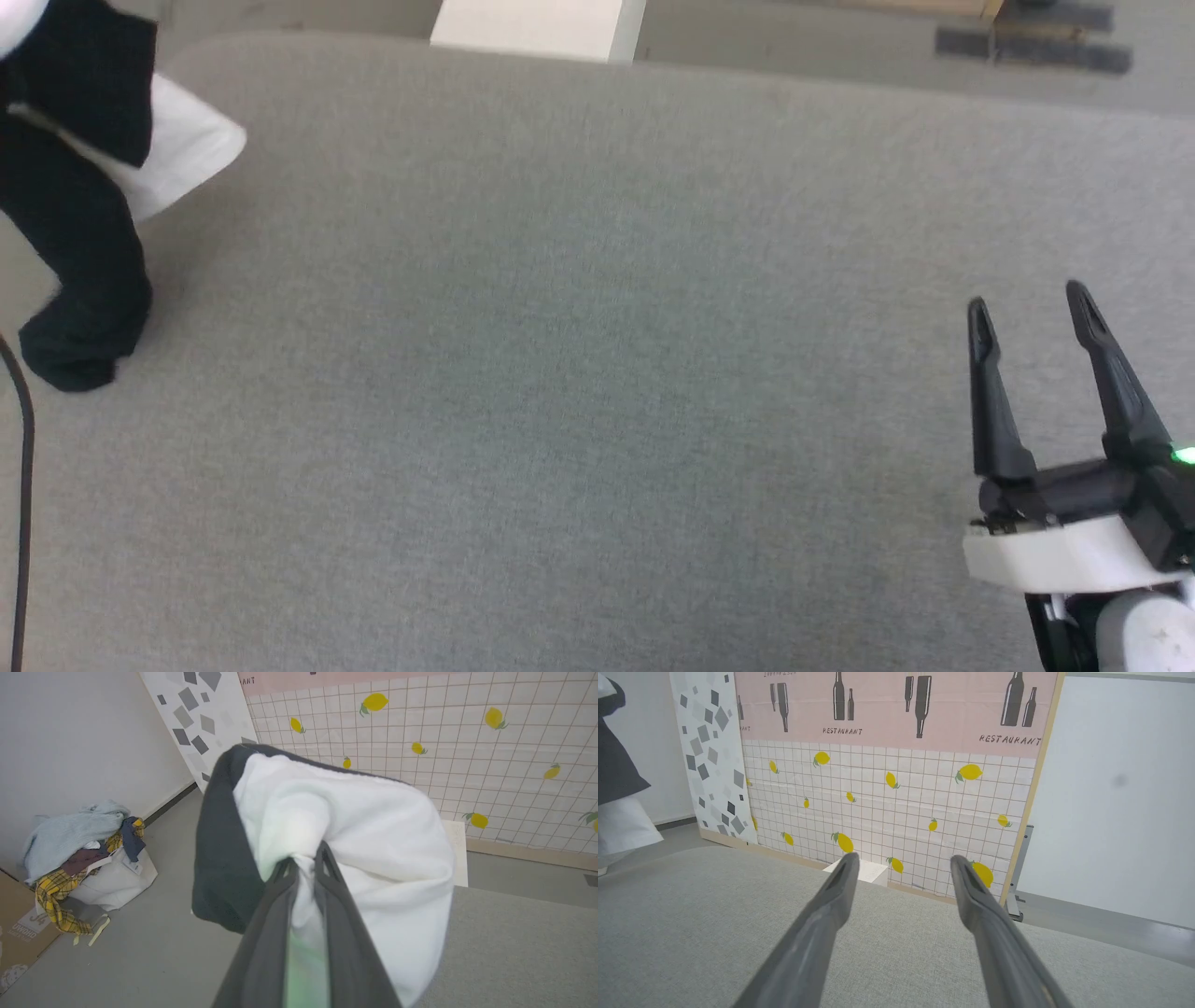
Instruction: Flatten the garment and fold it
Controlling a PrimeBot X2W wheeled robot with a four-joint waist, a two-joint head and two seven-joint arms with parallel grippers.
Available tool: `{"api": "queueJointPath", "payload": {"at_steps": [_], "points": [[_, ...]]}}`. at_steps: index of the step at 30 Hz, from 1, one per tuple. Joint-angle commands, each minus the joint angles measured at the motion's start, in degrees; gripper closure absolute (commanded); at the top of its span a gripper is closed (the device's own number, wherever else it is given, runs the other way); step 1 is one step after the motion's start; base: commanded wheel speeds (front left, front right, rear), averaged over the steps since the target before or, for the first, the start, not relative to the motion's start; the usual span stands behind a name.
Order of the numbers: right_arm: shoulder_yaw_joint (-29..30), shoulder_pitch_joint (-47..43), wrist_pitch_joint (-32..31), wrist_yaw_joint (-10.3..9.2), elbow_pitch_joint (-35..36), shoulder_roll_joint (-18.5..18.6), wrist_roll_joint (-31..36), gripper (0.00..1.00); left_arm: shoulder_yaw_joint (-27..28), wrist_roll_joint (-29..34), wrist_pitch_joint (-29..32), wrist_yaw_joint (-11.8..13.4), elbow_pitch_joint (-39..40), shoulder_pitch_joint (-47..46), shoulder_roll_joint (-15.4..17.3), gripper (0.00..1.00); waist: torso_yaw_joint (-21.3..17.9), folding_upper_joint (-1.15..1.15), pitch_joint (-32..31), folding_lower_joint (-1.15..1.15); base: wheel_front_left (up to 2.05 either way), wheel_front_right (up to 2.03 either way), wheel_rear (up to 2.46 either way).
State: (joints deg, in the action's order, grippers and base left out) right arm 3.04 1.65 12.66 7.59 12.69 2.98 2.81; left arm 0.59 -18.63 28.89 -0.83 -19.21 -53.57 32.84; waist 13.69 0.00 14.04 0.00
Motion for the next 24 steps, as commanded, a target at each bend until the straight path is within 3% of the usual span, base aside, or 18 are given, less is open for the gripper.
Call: {"api": "queueJointPath", "payload": {"at_steps": [1, 8, 9, 14, 15, 20, 24], "points": [[0.63, -1.01, 0.52, -0.10, -0.48, -0.06, -1.15, 0.00, -0.69, 0.63, 0.36, -0.56, 1.11, -2.01, 0.07, 1.00, -1.98, 0.00, -6.64, 0.00, 0.00, 0.00, 0.00], [3.36, -4.72, 1.66, -0.10, -2.22, -0.09, -4.79, 0.00, -4.21, -2.12, 2.62, -0.27, 7.97, -9.19, -6.72, 1.00, -4.21, 0.00, -12.70, 0.00, 0.00, 0.00, 0.00], [3.84, -5.09, 1.79, -0.10, -2.37, -0.09, -5.14, 0.00, -4.68, -3.42, 2.66, 0.27, 9.09, -10.75, -9.26, 1.00, -4.67, 0.00, -13.15, 0.00, 0.00, 0.00, 0.00], [4.73, -5.64, 2.03, -0.10, -1.93, -0.10, -5.80, 0.00, -7.27, -6.05, 2.99, 1.12, 11.44, -13.14, -15.97, 1.00, -6.21, 0.00, -13.14, 0.00, 0.00, 0.00, 0.00], [5.34, -5.16, 2.12, -0.10, -1.76, -0.10, -5.94, 0.00, -9.03, -7.82, 3.09, 1.60, 13.18, -13.64, -20.29, 1.00, -7.67, 0.00, -12.48, 0.00, 0.00, 0.00, 0.00], [6.65, -4.29, 2.21, -0.10, -1.69, -0.10, -6.05, 0.00, -12.77, -10.10, 2.76, 2.48, 16.59, -11.67, -26.61, 1.00, -10.31, 0.00, -10.82, 0.00, 0.00, 0.00, 0.00], [7.48, -4.06, 2.26, -0.10, -1.61, -0.10, -6.19, 0.00, -17.15, -12.68, 1.78, 3.98, 19.36, -6.94, -29.15, 1.00, -12.26, 0.00, -9.38, 0.00, 0.00, 0.00, 0.00]]}}
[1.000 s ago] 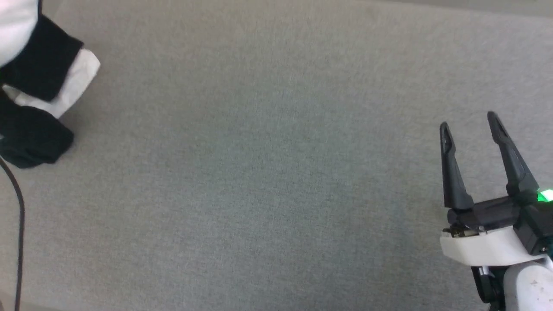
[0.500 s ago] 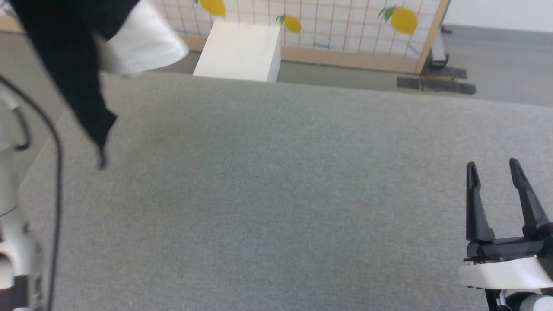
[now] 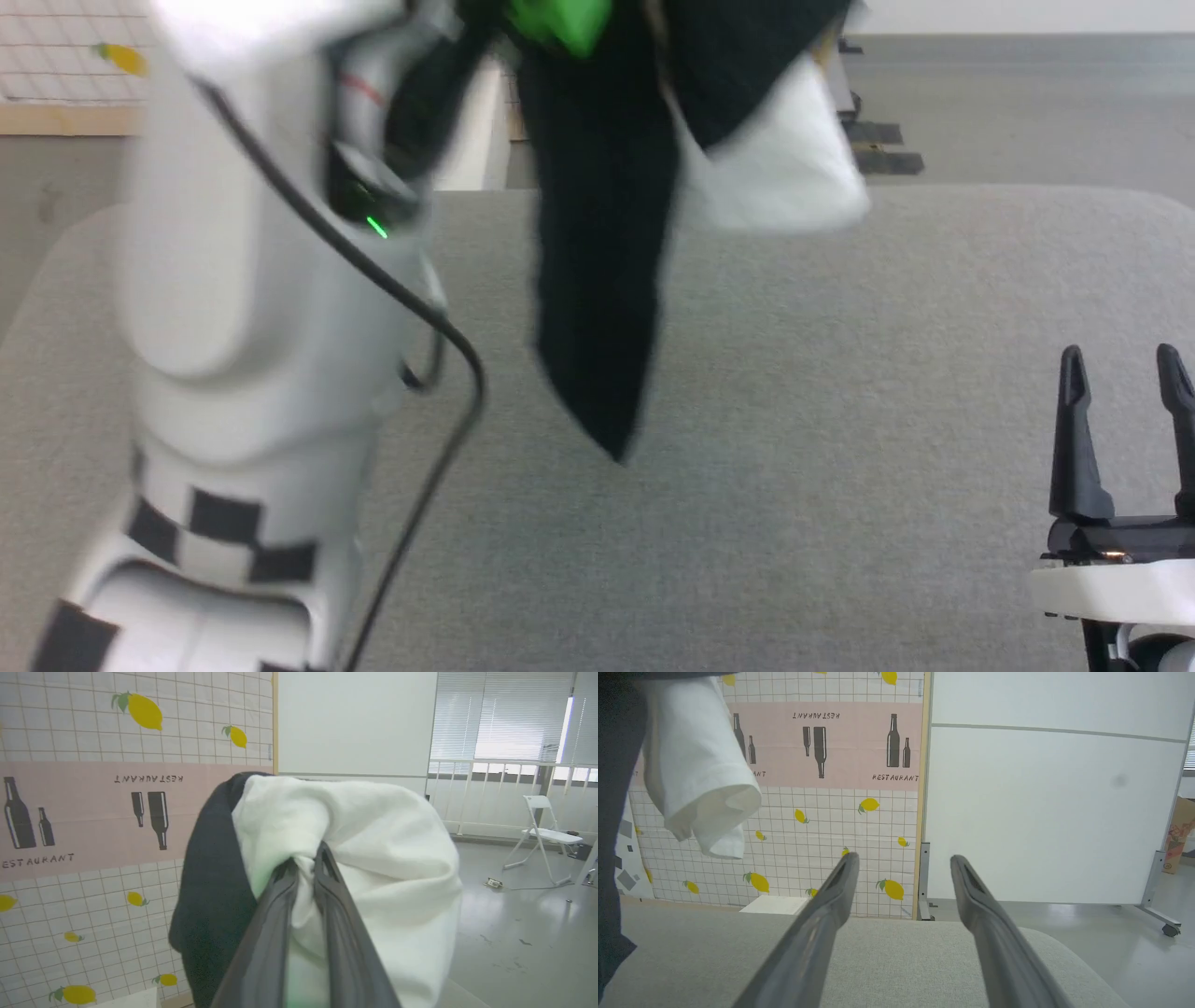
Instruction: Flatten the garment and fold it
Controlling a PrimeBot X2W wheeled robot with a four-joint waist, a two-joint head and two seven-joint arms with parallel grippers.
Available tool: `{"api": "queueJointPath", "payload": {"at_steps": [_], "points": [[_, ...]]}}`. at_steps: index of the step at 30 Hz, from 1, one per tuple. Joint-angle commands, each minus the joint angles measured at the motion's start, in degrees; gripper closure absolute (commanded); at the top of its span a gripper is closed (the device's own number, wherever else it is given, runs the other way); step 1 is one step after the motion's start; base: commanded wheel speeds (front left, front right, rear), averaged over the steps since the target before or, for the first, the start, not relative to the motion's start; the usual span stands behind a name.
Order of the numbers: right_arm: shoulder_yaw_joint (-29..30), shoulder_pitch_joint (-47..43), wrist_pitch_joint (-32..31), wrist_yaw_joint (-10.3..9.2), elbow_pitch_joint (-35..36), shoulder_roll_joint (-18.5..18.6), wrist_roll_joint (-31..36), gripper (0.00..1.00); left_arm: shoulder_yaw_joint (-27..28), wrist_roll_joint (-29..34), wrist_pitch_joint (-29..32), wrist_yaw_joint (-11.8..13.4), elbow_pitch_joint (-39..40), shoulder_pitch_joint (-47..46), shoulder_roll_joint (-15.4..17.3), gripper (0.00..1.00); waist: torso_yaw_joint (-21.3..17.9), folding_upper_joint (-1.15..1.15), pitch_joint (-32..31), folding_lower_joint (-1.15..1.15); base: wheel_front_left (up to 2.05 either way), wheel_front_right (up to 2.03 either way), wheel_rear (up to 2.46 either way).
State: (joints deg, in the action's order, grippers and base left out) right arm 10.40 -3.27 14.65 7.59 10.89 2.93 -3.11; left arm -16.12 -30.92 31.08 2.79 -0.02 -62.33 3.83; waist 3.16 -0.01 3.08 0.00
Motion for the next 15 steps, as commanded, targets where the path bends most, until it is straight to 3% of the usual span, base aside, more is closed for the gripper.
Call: {"api": "queueJointPath", "payload": {"at_steps": [1, 7, 11, 15], "points": [[0.20, 0.95, 0.27, -0.10, 0.20, -0.05, -0.32, 0.00, -1.60, -0.93, -0.94, 0.90, 0.61, 3.29, -0.39, 1.00, -2.17, 0.01, 1.89, 0.00, 0.00, 0.00, 0.00], [0.01, 2.08, 0.31, -0.10, 0.02, -0.05, -0.72, 0.00, -9.73, -3.23, -7.38, 4.98, -1.15, 15.93, -0.90, 1.00, -4.96, 0.01, 3.93, 0.00, 0.00, 0.00, 0.00], [-0.72, 2.76, 0.33, -0.10, -0.05, -0.05, -0.78, 0.00, -13.56, -4.33, -12.65, 7.79, -6.87, 24.03, -0.93, 1.00, -6.74, 0.01, 5.31, 0.00, 0.00, 0.00, 0.00], [-0.97, 3.15, 0.33, -0.10, -0.12, -0.05, -0.61, 0.00, -17.84, -5.13, -14.80, 7.81, -14.52, 30.32, -0.94, 1.00, -7.78, 0.01, 6.52, 0.00, 0.00, 0.00, 0.00]]}}
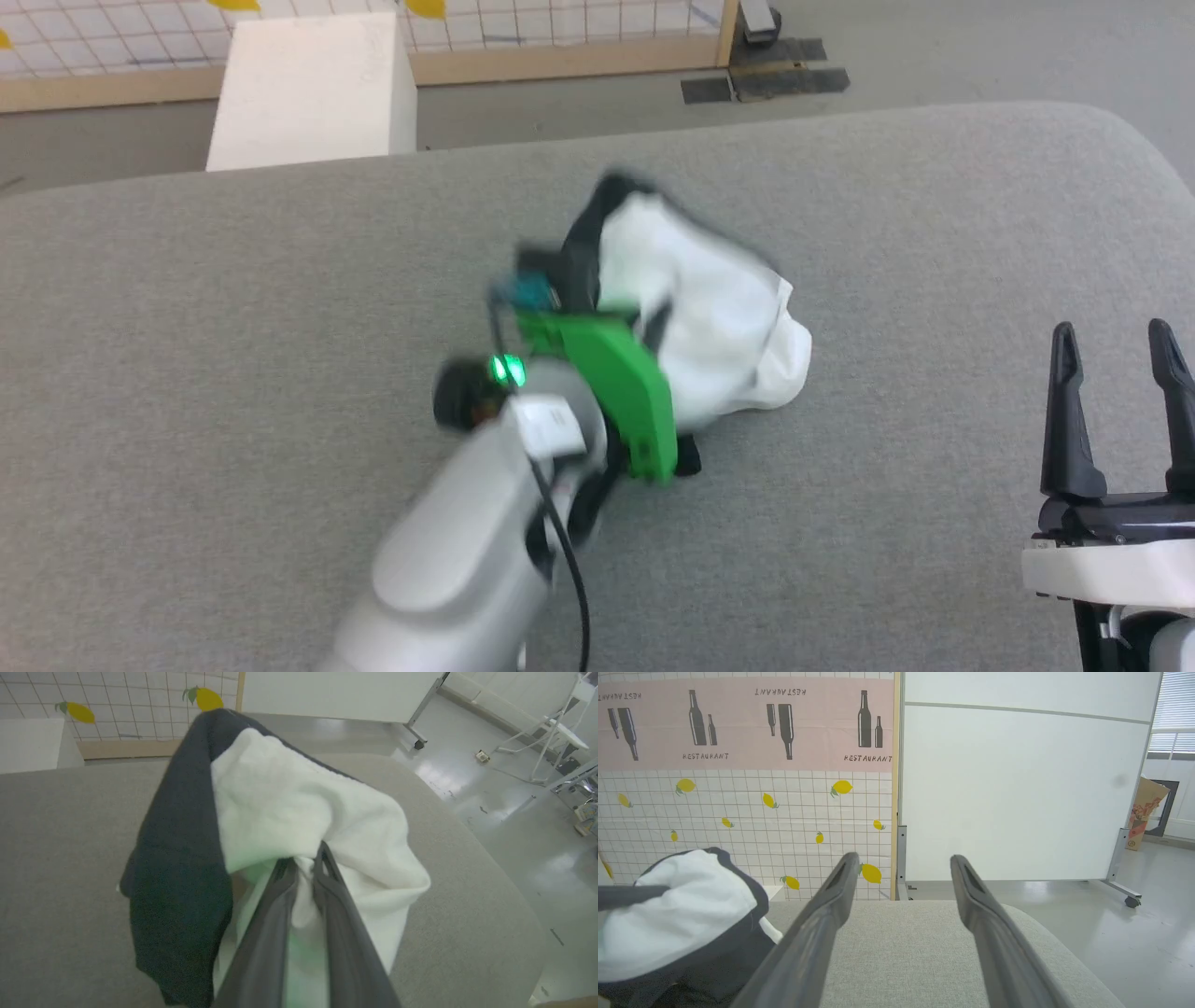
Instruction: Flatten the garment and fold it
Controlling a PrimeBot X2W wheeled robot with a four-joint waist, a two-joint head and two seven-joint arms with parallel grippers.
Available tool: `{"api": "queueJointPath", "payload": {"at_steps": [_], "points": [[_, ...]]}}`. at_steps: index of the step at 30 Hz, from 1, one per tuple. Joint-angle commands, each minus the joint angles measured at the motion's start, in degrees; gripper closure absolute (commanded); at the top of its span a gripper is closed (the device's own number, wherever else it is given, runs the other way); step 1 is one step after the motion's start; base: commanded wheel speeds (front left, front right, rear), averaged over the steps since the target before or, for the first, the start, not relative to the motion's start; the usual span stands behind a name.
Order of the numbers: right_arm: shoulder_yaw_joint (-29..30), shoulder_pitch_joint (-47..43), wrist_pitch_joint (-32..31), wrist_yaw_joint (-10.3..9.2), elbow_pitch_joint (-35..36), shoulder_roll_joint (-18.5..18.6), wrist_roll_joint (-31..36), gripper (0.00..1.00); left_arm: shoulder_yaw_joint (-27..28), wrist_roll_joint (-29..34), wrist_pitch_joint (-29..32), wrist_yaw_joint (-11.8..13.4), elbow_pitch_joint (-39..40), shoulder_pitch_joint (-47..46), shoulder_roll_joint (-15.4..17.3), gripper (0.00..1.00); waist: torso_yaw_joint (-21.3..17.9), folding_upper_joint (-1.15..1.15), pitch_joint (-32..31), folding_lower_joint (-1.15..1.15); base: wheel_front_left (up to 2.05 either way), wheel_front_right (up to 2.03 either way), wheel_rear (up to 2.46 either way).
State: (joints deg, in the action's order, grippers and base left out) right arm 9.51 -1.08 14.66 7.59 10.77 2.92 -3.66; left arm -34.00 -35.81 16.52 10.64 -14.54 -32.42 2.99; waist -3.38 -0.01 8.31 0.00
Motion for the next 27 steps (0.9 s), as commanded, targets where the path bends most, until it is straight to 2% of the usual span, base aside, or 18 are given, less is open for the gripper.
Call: {"api": "queueJointPath", "payload": {"at_steps": [1, 5, 6, 7, 8, 15, 19, 22, 27], "points": [[-0.12, 1.02, 0.32, -0.10, -0.01, -0.04, 0.00, 0.00, -1.47, -0.10, -0.10, -0.50, -2.19, 1.55, -0.10, 1.00, -1.38, 0.01, 1.53, 0.00, 0.00, 0.00, 0.00], [-0.42, 1.15, 0.33, -0.10, -0.19, -0.04, 0.11, 0.00, -4.20, -2.07, -1.44, -0.74, -7.33, 3.82, -0.11, 1.00, -1.45, 0.01, 2.00, 0.00, 0.00, 0.00, 0.00], [-0.52, 1.19, 0.33, -0.10, -0.26, -0.04, 0.13, 0.00, -4.50, -2.64, -2.13, -0.75, -7.84, 3.81, -0.11, 0.81, -1.35, 0.01, 2.01, 0.00, 0.00, 0.00, 0.00], [-0.54, 1.21, 0.33, -0.10, -0.38, -0.04, 0.20, 0.00, -4.86, -3.24, -3.15, -0.88, -8.15, 3.46, -0.11, 0.29, -1.04, 0.01, 1.87, 0.00, 0.00, 0.00, 0.00], [-0.55, 1.20, 0.33, -0.10, -0.48, -0.04, 0.28, 0.00, -5.09, -3.62, -4.01, -1.01, -8.21, 3.01, -0.11, 0.00, -0.79, 0.01, 1.66, 0.00, 0.00, 0.00, 0.00], [-0.89, 0.16, 0.33, -0.10, -1.52, -0.04, 0.55, 0.00, -3.04, -3.51, -13.65, -1.72, -3.05, 1.03, 0.82, 0.00, 1.01, 0.01, -1.64, 0.00, 0.00, 0.00, 0.00], [-0.98, -1.08, 0.33, -0.10, -1.77, -0.04, 0.62, 0.00, 0.11, -1.38, -20.18, 0.06, 3.63, 4.11, 5.17, 0.00, 1.66, 0.01, -3.45, 0.00, 0.00, 0.00, 0.00], [-0.78, -2.04, 0.32, -0.10, -1.54, -0.04, 0.60, 0.00, 2.45, 0.34, -23.94, 2.52, 9.06, 9.07, 9.48, 0.00, 2.18, 0.01, -4.29, 0.00, 0.00, 0.00, 0.00], [-0.32, -3.25, 0.06, -0.10, -0.85, -0.04, 0.77, 0.00, 3.78, 0.17, -25.66, 4.43, 17.15, 18.32, 13.87, 0.00, 3.09, 0.01, -4.53, 0.00, 0.00, 0.00, 0.00]]}}
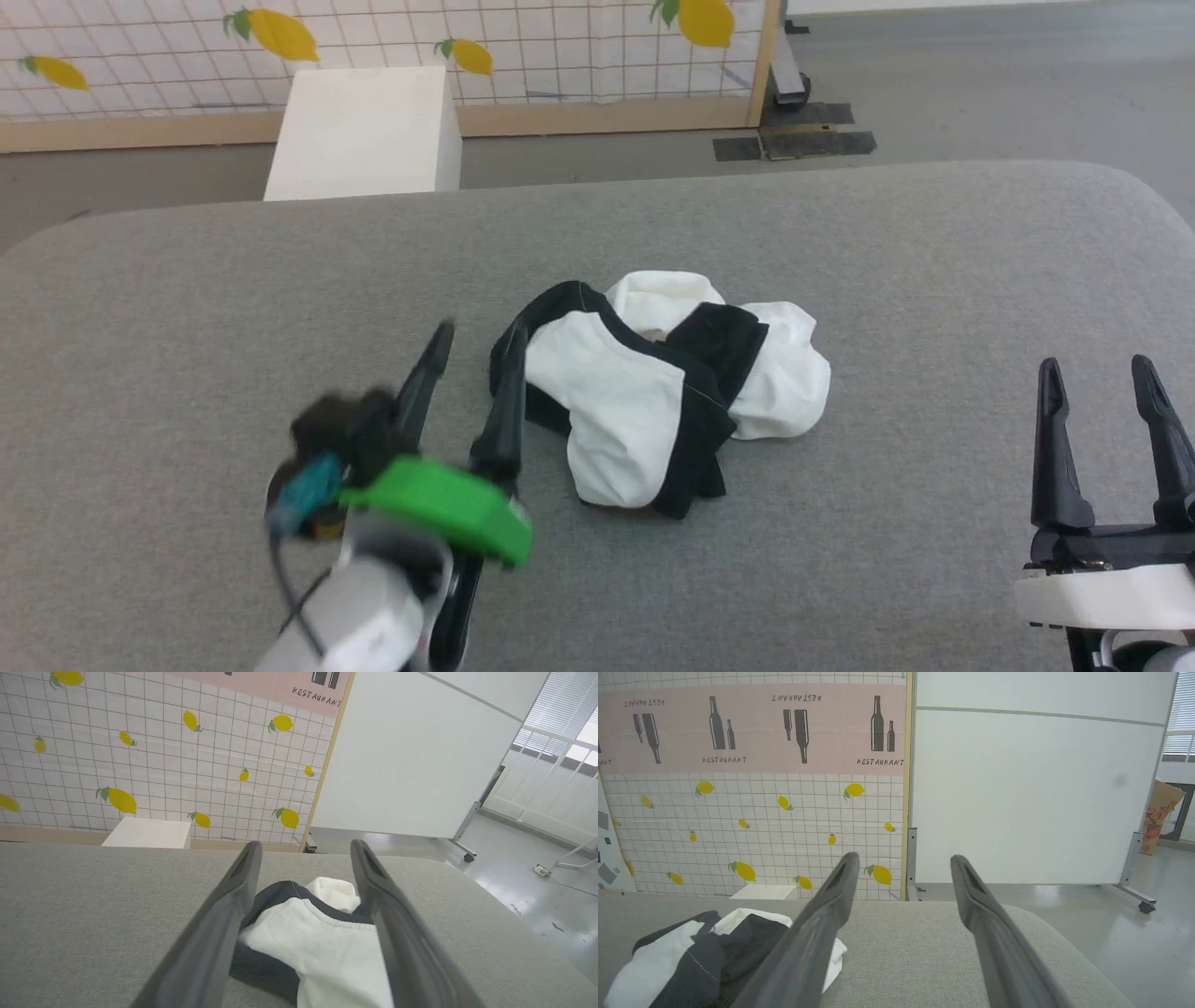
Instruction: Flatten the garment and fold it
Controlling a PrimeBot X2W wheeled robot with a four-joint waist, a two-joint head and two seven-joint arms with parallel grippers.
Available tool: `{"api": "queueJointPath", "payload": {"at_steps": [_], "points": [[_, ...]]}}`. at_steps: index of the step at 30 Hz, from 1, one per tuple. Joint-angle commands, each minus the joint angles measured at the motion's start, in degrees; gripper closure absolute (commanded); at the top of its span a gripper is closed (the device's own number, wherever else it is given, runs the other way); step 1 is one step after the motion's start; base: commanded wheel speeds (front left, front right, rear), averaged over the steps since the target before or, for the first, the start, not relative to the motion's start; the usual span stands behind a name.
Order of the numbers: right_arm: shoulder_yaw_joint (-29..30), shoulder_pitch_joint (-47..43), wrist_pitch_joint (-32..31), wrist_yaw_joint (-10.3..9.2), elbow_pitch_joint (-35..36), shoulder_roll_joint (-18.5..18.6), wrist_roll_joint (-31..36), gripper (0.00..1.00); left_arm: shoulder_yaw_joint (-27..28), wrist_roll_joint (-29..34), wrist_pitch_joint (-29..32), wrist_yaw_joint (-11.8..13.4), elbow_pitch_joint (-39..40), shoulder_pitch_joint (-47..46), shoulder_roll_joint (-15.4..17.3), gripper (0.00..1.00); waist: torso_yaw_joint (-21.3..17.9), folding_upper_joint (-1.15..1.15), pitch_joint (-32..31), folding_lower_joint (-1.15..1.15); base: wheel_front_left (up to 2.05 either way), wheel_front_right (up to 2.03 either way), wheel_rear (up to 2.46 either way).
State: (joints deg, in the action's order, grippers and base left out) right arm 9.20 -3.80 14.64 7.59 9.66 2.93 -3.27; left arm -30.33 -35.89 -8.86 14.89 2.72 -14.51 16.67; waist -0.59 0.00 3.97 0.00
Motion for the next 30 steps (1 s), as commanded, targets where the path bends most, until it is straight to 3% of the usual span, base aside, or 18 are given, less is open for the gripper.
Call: {"api": "queueJointPath", "payload": {"at_steps": [1, 6, 11, 20, 26, 30], "points": [[0.01, -0.66, 0.02, -0.10, 0.37, -0.05, 0.39, 0.00, 0.52, 0.44, -0.79, 1.15, 1.39, 2.54, 0.95, 0.00, 0.43, 0.00, -0.12, 0.00, 0.00, 0.00, 0.00], [-0.39, -0.96, -0.24, -0.10, 0.65, -0.05, 0.27, 0.00, 2.69, 4.76, -4.78, 6.12, 6.30, 11.33, 3.70, 0.00, 1.03, 0.00, 0.41, 0.00, 0.00, 0.00, 0.00], [-1.15, -1.31, -0.49, -0.10, 0.06, -0.05, -0.27, 0.00, 4.05, 9.78, -6.02, 8.03, 6.42, 17.26, 4.18, 0.00, 2.07, 0.00, 1.07, 0.00, 0.00, 0.00, 0.00], [-2.92, 1.46, -2.83, -0.10, -0.44, -0.05, -1.70, 0.00, 7.75, 14.29, -6.12, 5.80, 8.05, 17.13, 0.78, 0.00, 3.87, 0.00, 3.04, 0.00, 0.00, 0.00, 0.00], [-6.24, 9.63, -12.07, -0.10, -1.44, 1.22, -6.22, 0.00, 9.29, 16.18, -6.13, 3.95, 8.08, 16.43, -1.72, 0.00, 5.05, 0.00, 5.83, 0.00, 0.00, 0.00, 0.00], [-8.96, 15.35, -21.86, -0.10, -3.38, 5.34, -10.28, 0.00, 9.92, 17.16, -6.13, 2.63, 7.42, 15.82, -3.68, 0.00, 6.24, 0.00, 8.24, 0.00, 0.00, 0.00, 0.00]]}}
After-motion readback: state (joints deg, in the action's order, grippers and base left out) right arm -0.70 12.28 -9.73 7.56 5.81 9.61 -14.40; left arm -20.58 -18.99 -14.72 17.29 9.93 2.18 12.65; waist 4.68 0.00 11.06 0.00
